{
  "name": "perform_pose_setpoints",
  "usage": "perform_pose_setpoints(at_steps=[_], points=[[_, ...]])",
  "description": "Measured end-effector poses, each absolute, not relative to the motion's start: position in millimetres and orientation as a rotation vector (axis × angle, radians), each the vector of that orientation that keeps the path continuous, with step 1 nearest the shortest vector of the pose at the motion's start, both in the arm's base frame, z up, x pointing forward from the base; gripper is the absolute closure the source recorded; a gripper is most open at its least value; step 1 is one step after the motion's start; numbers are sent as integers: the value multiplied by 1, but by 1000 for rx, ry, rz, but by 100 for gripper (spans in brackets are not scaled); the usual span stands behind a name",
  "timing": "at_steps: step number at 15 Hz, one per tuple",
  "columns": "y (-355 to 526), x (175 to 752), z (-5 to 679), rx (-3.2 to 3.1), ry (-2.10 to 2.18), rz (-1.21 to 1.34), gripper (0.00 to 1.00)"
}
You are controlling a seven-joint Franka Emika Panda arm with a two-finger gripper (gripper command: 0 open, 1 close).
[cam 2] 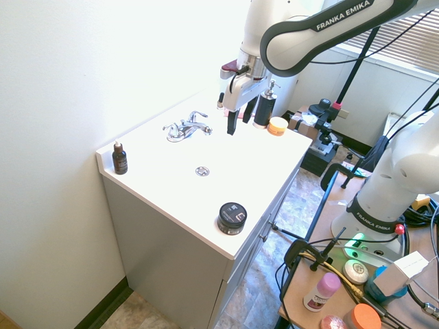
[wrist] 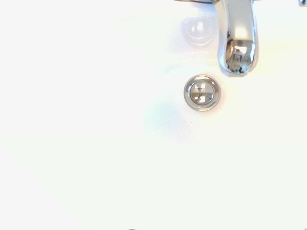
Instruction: Turn off the cold water
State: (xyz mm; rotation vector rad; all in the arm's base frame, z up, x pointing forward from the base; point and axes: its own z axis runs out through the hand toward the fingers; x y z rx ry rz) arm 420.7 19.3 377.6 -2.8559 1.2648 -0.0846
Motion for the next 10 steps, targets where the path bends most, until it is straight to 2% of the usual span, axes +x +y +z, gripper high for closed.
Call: perform_pose_setpoints(at_steps=[4,10], points=[[15,425,377,-2839,1328,-130,0],[-11,480,349,-2766,1622,-433,0]])
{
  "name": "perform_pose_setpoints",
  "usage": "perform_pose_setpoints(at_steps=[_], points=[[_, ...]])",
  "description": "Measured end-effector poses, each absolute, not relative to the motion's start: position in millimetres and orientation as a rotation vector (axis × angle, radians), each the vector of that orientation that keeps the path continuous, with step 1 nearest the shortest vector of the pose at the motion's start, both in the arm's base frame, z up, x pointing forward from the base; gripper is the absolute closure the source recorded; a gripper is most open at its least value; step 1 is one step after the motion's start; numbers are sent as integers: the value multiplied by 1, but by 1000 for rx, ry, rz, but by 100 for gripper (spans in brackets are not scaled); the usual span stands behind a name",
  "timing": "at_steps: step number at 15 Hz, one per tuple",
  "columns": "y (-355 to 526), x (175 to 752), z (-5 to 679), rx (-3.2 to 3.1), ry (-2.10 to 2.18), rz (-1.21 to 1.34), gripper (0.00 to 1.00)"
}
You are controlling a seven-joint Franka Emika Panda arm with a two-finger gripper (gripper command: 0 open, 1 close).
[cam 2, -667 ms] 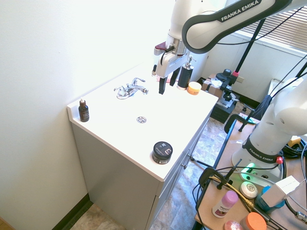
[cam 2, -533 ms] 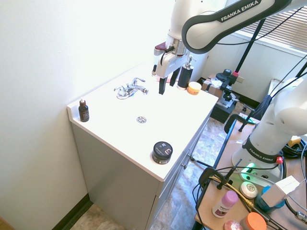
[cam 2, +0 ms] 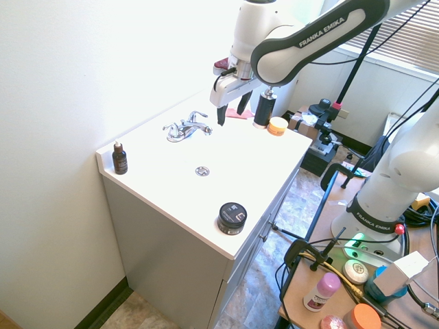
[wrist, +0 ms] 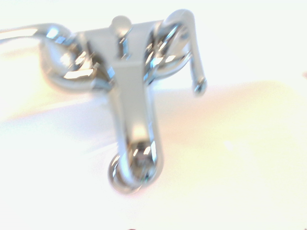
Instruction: Turn off the cold water
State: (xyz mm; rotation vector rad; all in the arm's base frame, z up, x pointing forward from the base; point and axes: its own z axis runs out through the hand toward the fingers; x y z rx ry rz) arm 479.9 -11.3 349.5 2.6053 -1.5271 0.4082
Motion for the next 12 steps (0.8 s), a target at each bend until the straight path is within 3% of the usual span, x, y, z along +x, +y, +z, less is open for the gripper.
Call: perform_pose_setpoints(at_steps=[12], points=[[-33,552,294,2438,-1594,512,0]])
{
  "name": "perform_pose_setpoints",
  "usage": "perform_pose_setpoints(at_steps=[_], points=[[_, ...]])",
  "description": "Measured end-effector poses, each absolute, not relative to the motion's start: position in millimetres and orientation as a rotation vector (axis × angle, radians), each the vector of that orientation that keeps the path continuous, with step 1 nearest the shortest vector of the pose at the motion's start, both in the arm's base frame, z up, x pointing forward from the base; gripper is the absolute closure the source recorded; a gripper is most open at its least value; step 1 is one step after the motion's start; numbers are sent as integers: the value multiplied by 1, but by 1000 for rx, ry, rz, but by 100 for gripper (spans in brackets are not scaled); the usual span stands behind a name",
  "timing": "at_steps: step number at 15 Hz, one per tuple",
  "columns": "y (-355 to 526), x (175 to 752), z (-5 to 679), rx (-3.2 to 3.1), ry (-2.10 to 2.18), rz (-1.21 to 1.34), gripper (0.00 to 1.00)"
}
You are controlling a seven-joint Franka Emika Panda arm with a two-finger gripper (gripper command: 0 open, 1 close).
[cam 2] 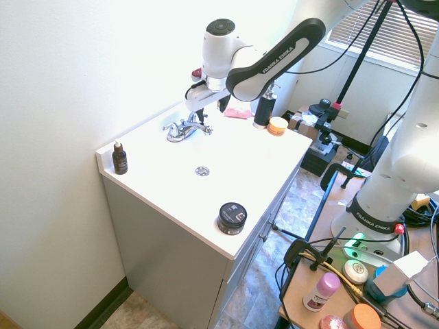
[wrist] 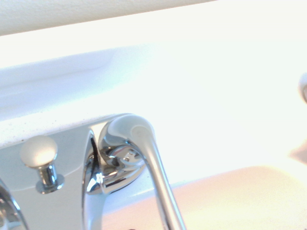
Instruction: Turn off the cold water
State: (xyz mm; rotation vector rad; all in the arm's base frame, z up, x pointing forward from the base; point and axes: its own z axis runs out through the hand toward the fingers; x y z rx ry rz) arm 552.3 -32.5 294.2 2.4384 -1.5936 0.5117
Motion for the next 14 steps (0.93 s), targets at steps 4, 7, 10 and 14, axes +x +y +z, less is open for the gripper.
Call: perform_pose_setpoints(at_steps=[4,7,10,14], points=[[-51,556,284,2409,-1598,517,0],[-65,567,282,2376,-1590,553,0],[-78,587,282,2341,-1594,608,0],[-77,597,276,2309,-1575,604,0]])
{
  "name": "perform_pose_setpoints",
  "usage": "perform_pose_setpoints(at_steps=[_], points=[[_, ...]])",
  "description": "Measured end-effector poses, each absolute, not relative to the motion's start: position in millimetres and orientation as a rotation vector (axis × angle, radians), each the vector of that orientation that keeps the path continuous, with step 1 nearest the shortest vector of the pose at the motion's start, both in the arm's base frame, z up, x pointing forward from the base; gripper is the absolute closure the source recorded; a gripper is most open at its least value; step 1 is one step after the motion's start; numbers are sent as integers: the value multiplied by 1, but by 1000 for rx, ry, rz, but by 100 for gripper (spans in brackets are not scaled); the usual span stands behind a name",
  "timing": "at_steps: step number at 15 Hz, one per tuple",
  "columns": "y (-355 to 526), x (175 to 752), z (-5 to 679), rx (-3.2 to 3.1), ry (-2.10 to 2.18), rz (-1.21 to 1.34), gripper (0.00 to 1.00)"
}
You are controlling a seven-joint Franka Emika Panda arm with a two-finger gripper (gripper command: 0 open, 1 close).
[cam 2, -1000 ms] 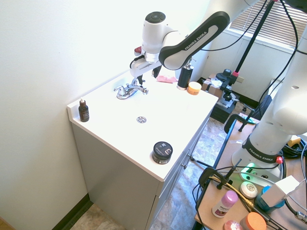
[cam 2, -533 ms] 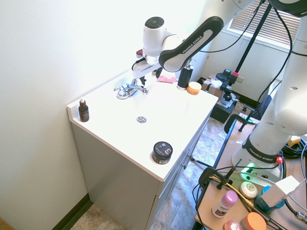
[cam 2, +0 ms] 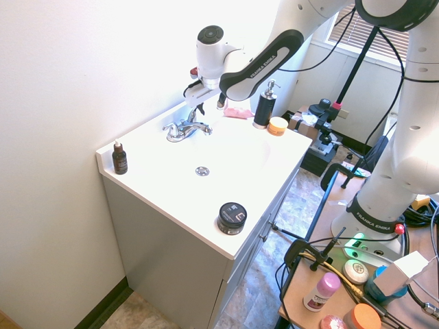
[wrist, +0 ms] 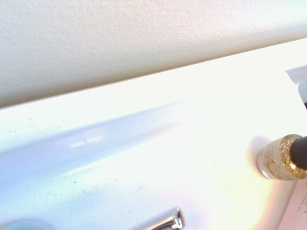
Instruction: Turn off the cold water
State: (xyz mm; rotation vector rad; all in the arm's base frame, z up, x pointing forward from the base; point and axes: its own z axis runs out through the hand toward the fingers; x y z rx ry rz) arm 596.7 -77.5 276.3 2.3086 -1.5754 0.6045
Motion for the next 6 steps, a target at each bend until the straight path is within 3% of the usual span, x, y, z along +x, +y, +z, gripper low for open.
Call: perform_pose_setpoints(at_steps=[6], points=[[-45,545,310,2479,-1603,441,0]])
